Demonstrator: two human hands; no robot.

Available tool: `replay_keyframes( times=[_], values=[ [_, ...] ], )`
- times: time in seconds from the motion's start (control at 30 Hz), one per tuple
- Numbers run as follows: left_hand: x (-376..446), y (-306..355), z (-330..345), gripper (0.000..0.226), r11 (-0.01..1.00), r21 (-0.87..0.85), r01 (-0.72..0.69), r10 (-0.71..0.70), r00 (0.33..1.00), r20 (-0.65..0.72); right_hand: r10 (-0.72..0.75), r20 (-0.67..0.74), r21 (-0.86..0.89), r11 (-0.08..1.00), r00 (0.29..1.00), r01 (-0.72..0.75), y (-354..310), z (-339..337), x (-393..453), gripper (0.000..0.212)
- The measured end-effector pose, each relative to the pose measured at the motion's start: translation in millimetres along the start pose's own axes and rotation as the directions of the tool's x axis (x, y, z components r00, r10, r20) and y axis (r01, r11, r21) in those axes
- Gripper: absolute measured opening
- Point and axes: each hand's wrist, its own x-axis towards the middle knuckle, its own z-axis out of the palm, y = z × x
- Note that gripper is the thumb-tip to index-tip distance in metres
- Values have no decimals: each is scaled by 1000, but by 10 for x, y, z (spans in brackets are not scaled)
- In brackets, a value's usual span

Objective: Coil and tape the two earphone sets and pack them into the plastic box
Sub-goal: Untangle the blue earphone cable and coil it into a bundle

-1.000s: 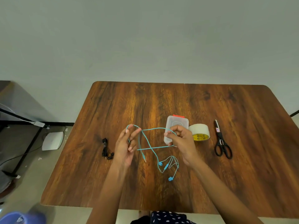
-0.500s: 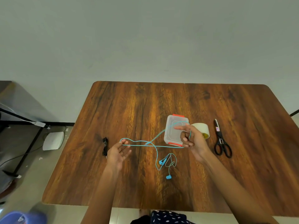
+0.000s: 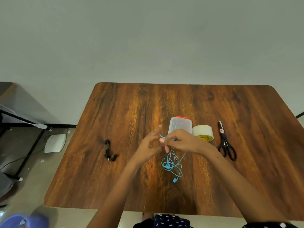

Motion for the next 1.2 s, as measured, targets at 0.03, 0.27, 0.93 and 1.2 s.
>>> replay_keyframes(
  times=[0.03,0.27,0.93,1.2],
  values=[
    [24,36,-13,21,998,-63,18,-17,1000,19,-19,-37,-38,999,999,18,-6,-33,7,41],
    [-47,31,-317,17,951,-288,110,-159,975,-154,-34,-147,-90,996,989,21,65,-237,-143,29],
    [-208,159,-327,23,892,-304,335,-306,942,141,-99,-448,-259,966,888,-23,95,77,48,16],
    [-334,189,-275,32,727,-587,357,-248,933,260,61,-504,-64,992,862,-107,261,203,83,11]
  ],
)
